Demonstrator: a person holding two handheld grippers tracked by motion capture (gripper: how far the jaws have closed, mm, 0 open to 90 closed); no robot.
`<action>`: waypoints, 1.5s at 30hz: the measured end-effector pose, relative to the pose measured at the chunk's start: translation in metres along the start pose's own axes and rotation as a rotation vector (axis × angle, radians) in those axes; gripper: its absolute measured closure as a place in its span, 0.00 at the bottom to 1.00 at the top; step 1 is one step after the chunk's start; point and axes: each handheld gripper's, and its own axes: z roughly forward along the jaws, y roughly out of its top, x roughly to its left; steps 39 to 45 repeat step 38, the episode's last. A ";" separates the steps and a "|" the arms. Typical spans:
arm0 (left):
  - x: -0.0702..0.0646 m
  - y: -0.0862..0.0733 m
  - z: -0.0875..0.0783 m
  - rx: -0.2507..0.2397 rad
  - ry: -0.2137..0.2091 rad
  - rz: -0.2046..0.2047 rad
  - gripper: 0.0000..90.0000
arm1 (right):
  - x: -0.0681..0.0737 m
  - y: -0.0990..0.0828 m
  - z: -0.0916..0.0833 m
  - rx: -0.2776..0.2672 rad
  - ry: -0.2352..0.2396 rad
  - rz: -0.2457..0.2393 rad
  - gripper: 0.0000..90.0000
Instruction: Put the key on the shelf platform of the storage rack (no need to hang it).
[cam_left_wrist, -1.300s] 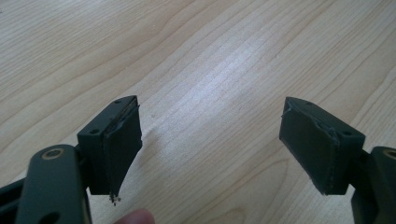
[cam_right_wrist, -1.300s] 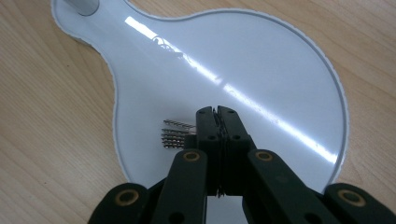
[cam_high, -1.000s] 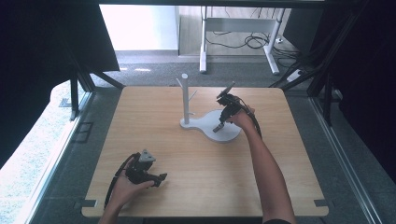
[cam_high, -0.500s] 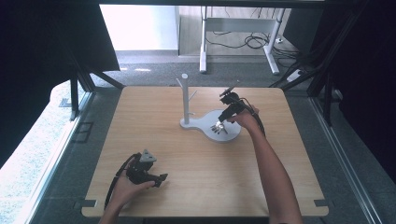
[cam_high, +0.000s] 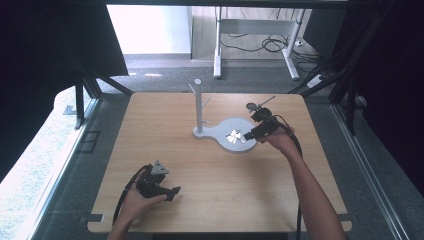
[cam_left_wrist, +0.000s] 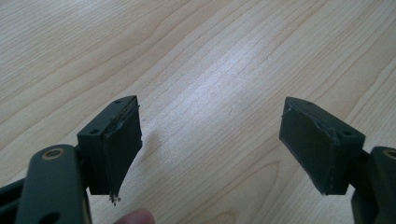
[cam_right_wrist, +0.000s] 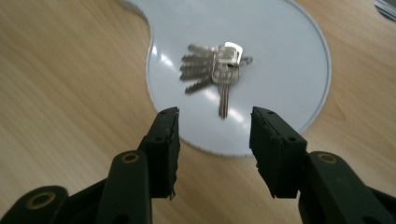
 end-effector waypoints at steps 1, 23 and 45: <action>0.000 0.000 0.000 0.002 0.001 0.002 0.24 | 0.001 -0.006 -0.003 0.003 0.001 -0.005 0.57; -0.002 0.001 0.002 -0.004 0.003 0.003 0.24 | 0.009 -0.158 -0.034 -0.130 0.038 0.030 0.49; -0.003 0.002 0.004 0.006 0.010 0.011 0.24 | 0.016 -0.183 -0.023 -0.169 0.012 0.017 0.49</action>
